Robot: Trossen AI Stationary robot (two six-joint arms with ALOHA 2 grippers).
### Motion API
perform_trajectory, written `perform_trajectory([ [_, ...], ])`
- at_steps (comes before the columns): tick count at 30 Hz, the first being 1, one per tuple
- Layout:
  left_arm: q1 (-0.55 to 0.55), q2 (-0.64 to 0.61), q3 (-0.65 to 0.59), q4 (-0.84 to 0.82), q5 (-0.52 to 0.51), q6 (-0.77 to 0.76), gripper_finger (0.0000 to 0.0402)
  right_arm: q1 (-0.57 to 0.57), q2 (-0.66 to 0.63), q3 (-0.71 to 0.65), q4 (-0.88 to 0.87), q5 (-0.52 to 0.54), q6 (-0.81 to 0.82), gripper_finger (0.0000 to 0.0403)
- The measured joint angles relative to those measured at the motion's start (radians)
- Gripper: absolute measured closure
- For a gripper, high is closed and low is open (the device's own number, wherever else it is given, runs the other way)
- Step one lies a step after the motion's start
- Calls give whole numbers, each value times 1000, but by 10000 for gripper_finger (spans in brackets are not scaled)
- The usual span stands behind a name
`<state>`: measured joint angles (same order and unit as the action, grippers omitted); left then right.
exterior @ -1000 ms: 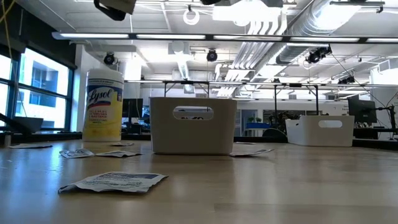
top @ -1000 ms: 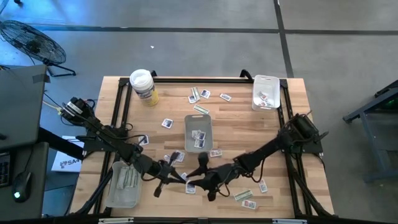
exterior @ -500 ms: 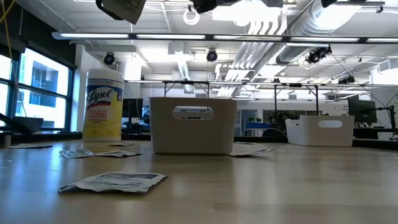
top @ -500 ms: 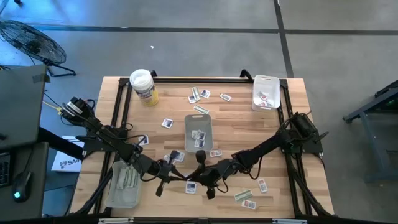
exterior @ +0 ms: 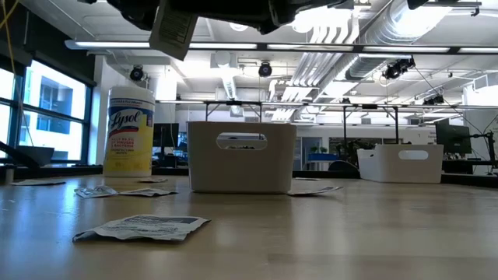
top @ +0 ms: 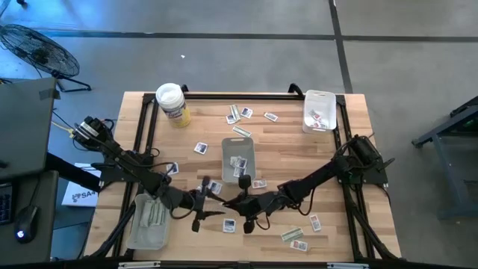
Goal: Pick & Place First Aid Supplies
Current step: Put the orange pad into the white bin
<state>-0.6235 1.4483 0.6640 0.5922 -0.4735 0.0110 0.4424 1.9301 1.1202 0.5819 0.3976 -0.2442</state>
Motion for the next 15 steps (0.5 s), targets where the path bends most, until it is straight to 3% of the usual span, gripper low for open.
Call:
perform_trajectory([
  [7,0,0,0,-47,-138,8,228,2,0,-2,6,-9,-4,401],
  [15,-11,0,0,-39,-243,39,320,0,-2,-2,-9,39,1,402],
])
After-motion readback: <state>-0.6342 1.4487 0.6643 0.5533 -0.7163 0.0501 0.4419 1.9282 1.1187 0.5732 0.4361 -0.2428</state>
